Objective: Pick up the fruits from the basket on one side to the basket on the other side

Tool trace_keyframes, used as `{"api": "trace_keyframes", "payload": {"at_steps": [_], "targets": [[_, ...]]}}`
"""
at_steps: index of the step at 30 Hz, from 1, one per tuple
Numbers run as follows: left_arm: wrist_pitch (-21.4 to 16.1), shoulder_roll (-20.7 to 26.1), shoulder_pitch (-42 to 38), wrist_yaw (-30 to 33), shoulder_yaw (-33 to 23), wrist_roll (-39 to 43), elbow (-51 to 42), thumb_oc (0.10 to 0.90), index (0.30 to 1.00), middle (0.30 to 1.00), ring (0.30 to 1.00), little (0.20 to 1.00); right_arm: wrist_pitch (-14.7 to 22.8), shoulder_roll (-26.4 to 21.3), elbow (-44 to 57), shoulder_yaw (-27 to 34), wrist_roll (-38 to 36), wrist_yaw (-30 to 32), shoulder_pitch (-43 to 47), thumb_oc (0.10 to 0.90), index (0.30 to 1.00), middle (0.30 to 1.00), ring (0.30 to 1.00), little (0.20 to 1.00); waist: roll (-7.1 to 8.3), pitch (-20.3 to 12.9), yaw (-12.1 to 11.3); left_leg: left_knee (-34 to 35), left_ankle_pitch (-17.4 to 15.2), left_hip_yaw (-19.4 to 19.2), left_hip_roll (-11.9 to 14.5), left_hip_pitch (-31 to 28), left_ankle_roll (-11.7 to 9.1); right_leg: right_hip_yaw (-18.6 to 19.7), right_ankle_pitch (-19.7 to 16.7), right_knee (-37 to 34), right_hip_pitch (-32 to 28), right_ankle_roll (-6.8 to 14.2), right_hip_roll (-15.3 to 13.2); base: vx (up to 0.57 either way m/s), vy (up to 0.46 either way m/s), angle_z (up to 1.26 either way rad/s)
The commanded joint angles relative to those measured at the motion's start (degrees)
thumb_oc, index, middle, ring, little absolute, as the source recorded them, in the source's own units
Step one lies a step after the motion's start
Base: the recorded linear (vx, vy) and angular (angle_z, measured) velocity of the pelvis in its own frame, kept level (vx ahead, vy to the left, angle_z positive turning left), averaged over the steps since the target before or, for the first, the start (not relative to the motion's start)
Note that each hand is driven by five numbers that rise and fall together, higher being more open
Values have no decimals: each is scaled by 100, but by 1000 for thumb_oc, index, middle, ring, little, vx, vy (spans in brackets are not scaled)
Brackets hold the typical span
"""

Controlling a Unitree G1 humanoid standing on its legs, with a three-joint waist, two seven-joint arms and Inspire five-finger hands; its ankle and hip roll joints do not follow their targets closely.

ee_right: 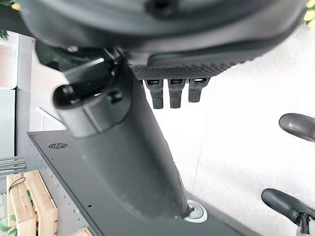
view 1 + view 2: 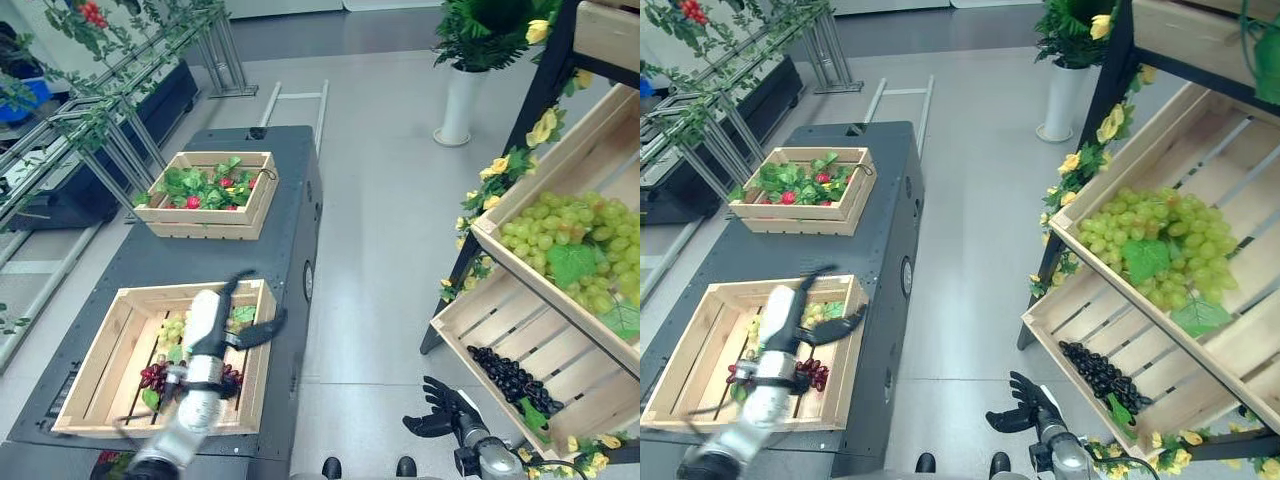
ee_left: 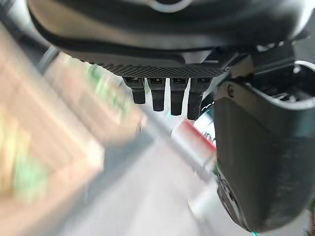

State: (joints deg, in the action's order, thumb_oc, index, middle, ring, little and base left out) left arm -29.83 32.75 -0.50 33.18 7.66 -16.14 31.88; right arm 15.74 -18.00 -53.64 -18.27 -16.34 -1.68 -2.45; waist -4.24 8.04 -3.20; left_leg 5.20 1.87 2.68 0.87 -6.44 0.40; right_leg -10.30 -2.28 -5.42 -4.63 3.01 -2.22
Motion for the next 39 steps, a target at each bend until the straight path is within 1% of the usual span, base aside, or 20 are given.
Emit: {"api": "trace_keyframes", "payload": {"at_steps": [1,3,4,6,7,8,9,13,14,16,18,19,20,23,25,26,29,32,35,39], "targets": [[-277,471,-702,681,-247,-341,-306,800,900,900,900,900,313,2,415,37,-153,-16,248,800,900,900,900,900,231,-19,-68,-20,-233,-52,-565,143,192,-194,329,175,-152,-157,-66,38,122,7],[-82,631,-672,887,-435,-464,-294,800,900,900,900,900,320,-42,460,16,-111,-27,235,800,900,900,900,900,196,19,-103,-47,-199,-15,-559,199,193,-230,428,397,-36,-186,-88,28,106,8],[158,749,-656,1118,-544,-657,-283,800,900,900,900,900,290,-68,569,-11,-115,-16,219,800,900,900,900,900,187,95,-134,-203,-202,35,-556,312,196,-270,531,689,98,-218,-117,12,79,16],[274,840,-650,1301,-604,-753,-184,800,900,900,900,900,277,-72,671,-71,-135,2,223,800,900,900,900,900,201,196,-171,-402,-206,82,-549,444,199,-334,613,1010,256,-237,-151,-9,69,23],[376,939,-670,1470,-652,-794,-90,800,900,900,900,900,302,-85,715,-135,-171,-14,259,800,900,900,900,900,224,313,-207,-543,-207,104,-531,549,202,-373,668,1241,395,-251,-168,-20,58,18],[426,972,-678,1531,-659,-802,-61,800,900,900,900,900,321,-91,717,-156,-186,-28,274,800,900,900,900,900,232,352,-219,-582,-209,110,-526,578,202,-382,685,1297,431,-255,-171,-52,43,12],[489,1081,-736,1639,-682,-816,7,800,900,900,900,900,400,-94,705,-233,-249,-43,339,800,900,900,900,900,266,477,-270,-719,-229,131,-517,684,205,-415,728,1437,528,-260,-179,-61,17,6],[685,1463,-1112,1698,-652,-794,331,800,900,900,900,900,557,-139,730,-493,-367,-47,649,800,900,900,900,900,360,829,-409,-1189,-344,82,-517,1080,214,-506,853,1799,829,-284,-191,-124,26,11],[736,1566,-1227,1709,-608,-777,417,800,900,900,900,900,568,-160,781,-547,-418,-37,727,800,900,900,900,900,384,930,-439,-1363,-393,31,-518,1206,212,-549,913,1951,912,-295,-202,-146,48,-2],[855,1787,-1489,1740,-532,-840,574,800,900,900,900,900,556,-205,981,-630,-443,27,873,800,900,900,900,900,451,1176,-492,-1959,-584,-147,-517,1587,215,-679,1130,2547,1201,-334,-296,-139,54,14],[944,1956,-1584,1694,-526,-785,663,800,900,900,900,900,504,-240,1151,-673,-428,85,933,800,900,900,900,900,509,1303,-524,-2359,-733,-254,-496,1816,239,-761,1253,3010,1404,-356,-412,-66,37,29],[956,1982,-1594,1688,-525,-772,676,800,900,900,900,900,491,-249,1177,-677,-436,92,943,800,900,900,900,900,521,1321,-530,-2430,-767,-269,-493,1857,245,-772,1278,3086,1441,-359,-434,-42,70,10],[1103,2096,-1621,1658,-530,-712,742,800,900,900,900,900,380,-293,1374,-687,-426,142,967,800,900,900,900,900,588,1449,-554,-2875,-966,-307,-486,2093,265,-781,1444,3533,1619,-394,-527,-22,82,-5],[1262,2220,-1685,1669,-547,-468,836,800,900,900,900,900,268,-389,1460,-660,-341,195,1019,800,900,900,900,900,644,1600,-554,-3462,-1206,-383,-466,2491,295,-744,1727,4098,1903,-486,-609,-21,119,-1],[1334,2280,-1763,1693,-549,-434,869,800,900,900,900,900,259,-433,1399,-635,-332,199,1044,800,900,900,900,900,675,1657,-563,-3658,-1260,-383,-473,2654,319,-723,1802,4330,2054,-513,-641,-30,93,0],[1406,2380,-1903,1674,-528,-377,903,800,900,900,900,900,274,-480,1316,-609,-366,187,1093,800,900,900,900,900,715,1734,-573,-3916,-1328,-392,-475,2847,321,-703,1869,4539,2184,-535,-656,-41,78,2],[1545,2623,-2153,1620,-477,-368,930,800,900,900,900,900,342,-549,1153,-557,-407,117,1191,800,900,900,900,900,773,1835,-607,-4286,-1449,-390,-483,3116,352,-680,1958,4842,2390,-558,-671,-29,55,6],[1777,2941,-2510,1496,-249,-684,1015,800,900,900,900,900,418,-628,1067,-550,-427,73,1265,800,900,900,900,900,846,1927,-621,-4702,-1612,-368,-486,3424,387,-665,2058,5158,2624,-586,-646,-10,51,2],[1830,3182,-2726,1320,-5,-990,1076,800,900,900,900,900,404,-687,1049,-548,-376,64,1312,800,900,900,900,900,865,1970,-603,-4906,-1690,-414,-461,3600,426,-648,2103,5354,2807,-594,-636,-4,64,-1],[1911,3511,-2972,1027,589,-1569,1028,800,900,900,900,900,390,-826,1028,-559,-296,-32,1414,800,900,900,900,900,865,2039,-562,-5144,-1738,-412,-437,3866,413,-592,2097,5498,3062,-570,-617,-5,74,2]]}}
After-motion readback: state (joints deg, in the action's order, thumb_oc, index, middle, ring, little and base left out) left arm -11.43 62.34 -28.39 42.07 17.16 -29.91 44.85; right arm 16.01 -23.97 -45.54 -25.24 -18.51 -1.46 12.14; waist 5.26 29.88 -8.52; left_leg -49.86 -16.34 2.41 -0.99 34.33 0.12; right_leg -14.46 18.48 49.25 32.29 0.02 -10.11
